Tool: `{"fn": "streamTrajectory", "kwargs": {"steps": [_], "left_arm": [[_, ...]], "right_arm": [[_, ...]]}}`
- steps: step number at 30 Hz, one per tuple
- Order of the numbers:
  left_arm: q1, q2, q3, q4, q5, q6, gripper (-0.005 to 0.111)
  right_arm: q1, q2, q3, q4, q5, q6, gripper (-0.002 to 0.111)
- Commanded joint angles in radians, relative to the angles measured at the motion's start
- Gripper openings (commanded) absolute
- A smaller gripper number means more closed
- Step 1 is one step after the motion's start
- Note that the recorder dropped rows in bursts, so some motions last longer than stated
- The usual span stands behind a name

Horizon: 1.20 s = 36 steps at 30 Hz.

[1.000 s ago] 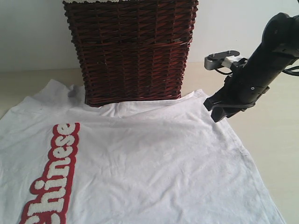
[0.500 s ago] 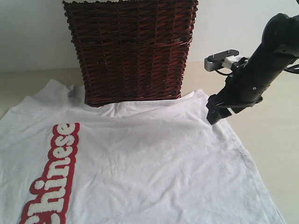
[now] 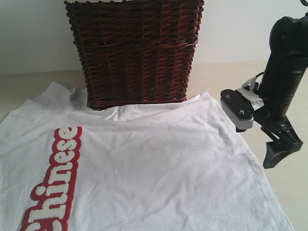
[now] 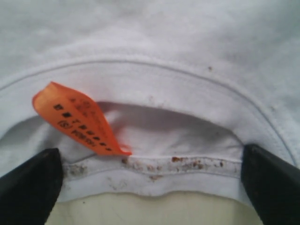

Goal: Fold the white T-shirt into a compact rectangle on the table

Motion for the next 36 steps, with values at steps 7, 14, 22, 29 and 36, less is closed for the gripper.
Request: {"fn": "streamTrajectory", "kwargs": {"steps": [7, 14, 22, 29, 36], "left_arm": [[0.003, 0.023, 0.018, 0.008, -0.064, -0.003, 0.105], [0.003, 0.023, 0.018, 0.008, -0.064, -0.003, 0.105], [0.003, 0.023, 0.018, 0.008, -0.064, -0.003, 0.105], [0.003, 0.023, 0.018, 0.008, -0.064, -0.003, 0.105], [0.003, 0.023, 0.018, 0.008, -0.064, -0.003, 0.105]], "right_arm": [[0.002, 0.115, -0.006, -0.112, -0.229, 0.178, 0.105], [0.002, 0.115, -0.006, -0.081, -0.244, 0.119, 0.105], [0.002, 0.121, -0.004, -0.067, -0.139, 0.043, 0.105], [0.002, 0.157, -0.004, -0.067, -0.133, 0.064, 0.105], [0.002, 0.117, -0.037, -0.059, -0.116, 0.105, 0.105]]}}
